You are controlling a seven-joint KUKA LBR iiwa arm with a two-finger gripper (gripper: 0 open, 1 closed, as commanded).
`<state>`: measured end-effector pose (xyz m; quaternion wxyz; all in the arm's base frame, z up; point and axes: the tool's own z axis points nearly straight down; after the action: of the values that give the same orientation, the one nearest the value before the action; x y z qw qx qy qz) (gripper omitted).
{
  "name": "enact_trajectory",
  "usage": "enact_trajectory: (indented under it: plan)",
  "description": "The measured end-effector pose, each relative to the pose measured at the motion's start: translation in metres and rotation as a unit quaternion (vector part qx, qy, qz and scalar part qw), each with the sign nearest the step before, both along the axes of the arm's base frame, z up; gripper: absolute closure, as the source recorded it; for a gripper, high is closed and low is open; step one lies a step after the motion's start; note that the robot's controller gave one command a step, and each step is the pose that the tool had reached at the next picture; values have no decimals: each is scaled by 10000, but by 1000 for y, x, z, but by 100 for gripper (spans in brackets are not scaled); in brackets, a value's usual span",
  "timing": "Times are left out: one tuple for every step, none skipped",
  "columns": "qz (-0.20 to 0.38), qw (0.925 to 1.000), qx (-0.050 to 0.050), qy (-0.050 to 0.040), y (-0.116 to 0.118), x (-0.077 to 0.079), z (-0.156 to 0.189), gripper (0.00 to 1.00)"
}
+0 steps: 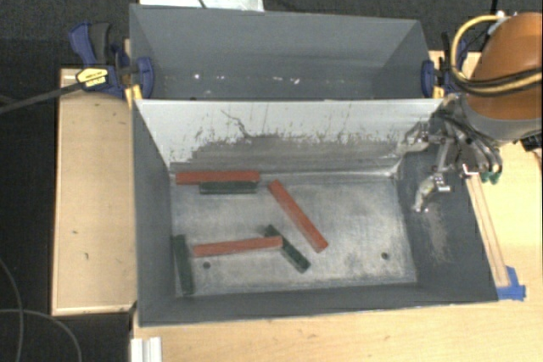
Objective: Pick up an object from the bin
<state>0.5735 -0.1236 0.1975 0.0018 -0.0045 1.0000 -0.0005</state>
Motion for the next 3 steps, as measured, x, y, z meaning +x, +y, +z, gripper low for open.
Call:
enact_trajectory:
  plan:
    - [291,9996,-17,-7,25,5,-12,0]
    - [1035,9946,4,6,80,3,-27,0]
    - [1067,9943,6,4,91,1,-30,0]
